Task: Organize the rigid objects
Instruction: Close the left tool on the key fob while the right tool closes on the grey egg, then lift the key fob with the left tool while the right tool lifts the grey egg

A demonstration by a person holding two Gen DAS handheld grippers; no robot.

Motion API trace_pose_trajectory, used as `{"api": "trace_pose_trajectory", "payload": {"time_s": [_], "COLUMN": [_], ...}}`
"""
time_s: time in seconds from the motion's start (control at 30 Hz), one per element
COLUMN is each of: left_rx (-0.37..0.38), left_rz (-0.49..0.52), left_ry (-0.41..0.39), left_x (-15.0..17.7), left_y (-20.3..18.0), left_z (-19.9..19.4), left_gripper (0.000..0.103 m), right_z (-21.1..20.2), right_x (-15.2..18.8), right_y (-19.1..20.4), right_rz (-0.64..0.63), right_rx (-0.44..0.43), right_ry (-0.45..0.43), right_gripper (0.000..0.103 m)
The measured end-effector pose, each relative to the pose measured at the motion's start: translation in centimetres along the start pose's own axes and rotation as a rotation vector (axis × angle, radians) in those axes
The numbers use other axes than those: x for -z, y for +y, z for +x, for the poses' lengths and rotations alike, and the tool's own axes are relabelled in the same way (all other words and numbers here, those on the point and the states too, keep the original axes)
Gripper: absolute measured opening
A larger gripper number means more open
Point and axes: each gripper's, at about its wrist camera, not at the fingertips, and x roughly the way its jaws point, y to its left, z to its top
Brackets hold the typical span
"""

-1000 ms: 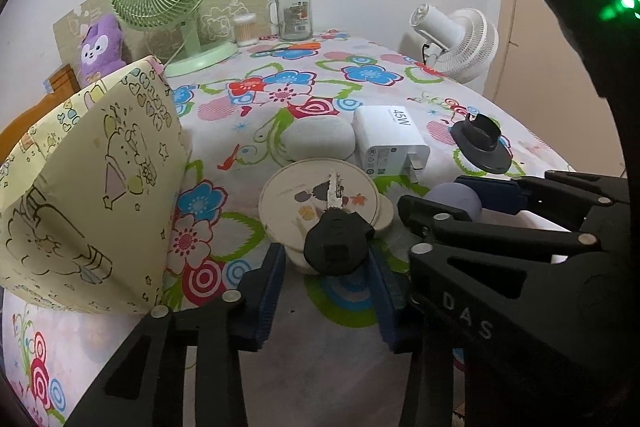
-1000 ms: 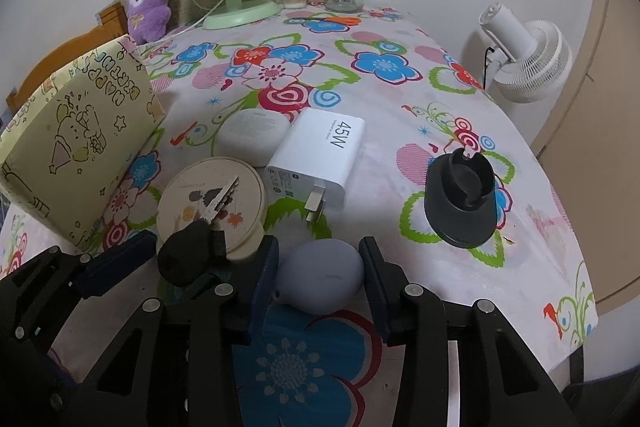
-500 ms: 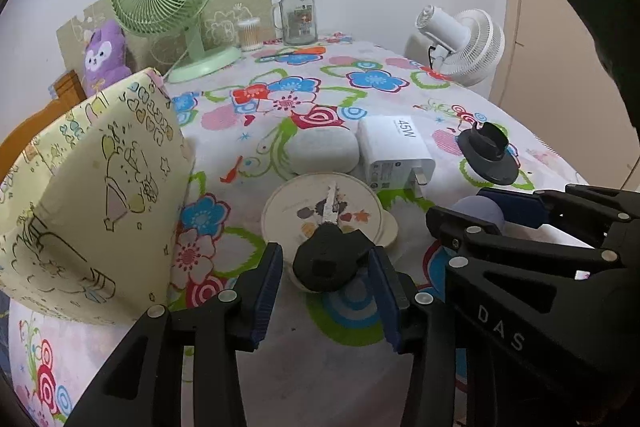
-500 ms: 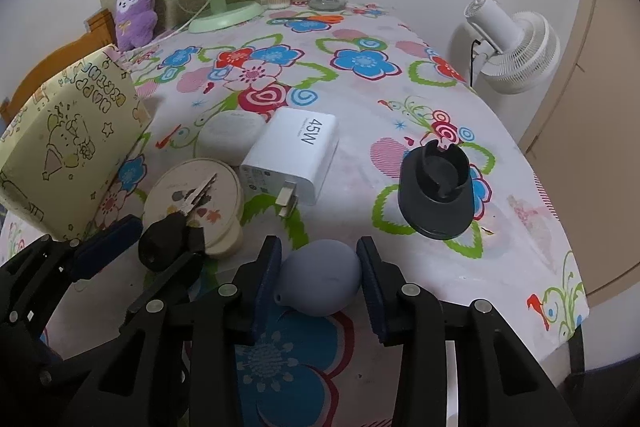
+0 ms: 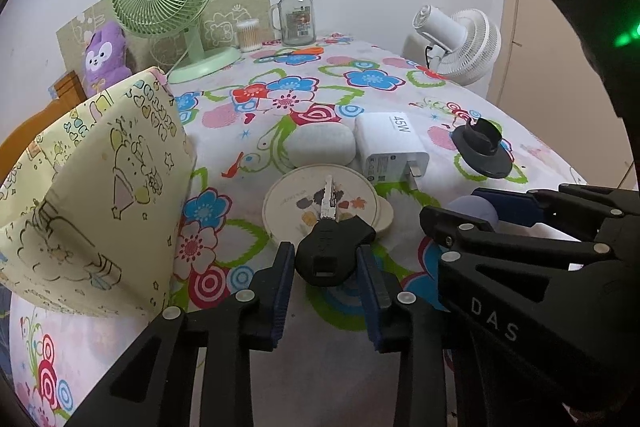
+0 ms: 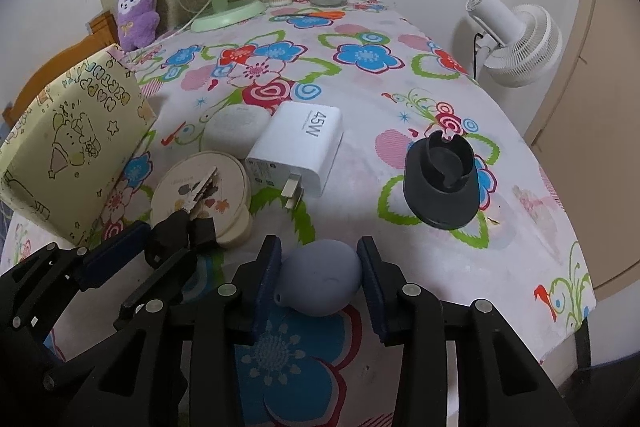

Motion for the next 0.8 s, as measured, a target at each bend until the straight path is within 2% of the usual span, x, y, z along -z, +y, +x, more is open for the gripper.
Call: {"api": "trace_pose_trajectory", "payload": {"time_s": [0.33,0.43,0.5,0.63,0.73,0.8], "left_rx": [0.019,0.019,0.019,0.017,0.011,0.008], "left_rz": [-0.014,-0.023,-0.03,-0.034,-0.033,-0.032], "left_ry": [-0.004,-0.011,-0.015,-0.007,0.001,0.003], "left_x": [0.6,0.5,0.3,0.2,0.5,0.8], "left_y": [0.2,0.4,0.7,0.8,0.9,0.9], "left_z": [-0.7,-1.0,-1.2,-1.1,-1.0,-1.0], "left_gripper": [0.031,0.031,0.031,0.031,0.031,0.031], "right_z": [-0.5,-0.7,-1.0,-1.0,-0.9,-0.6], "right_x": [0.8,0.7,0.5,0.3,0.3,0.5], "right_y": [0.5,0.4,0.4,0.5,0.6,0.4], "right_rz": [0.017,0.031,0.034,0.037,0.038,0.049], "right_rx": [0.02,0.015,0.013,0.012,0.011,0.002], "right_ry": [0.006,0.003,-0.003,0.004,0.015,0.042], "right_gripper": [0.043,0.039,0.032,0.031,0.037,0.051]}}
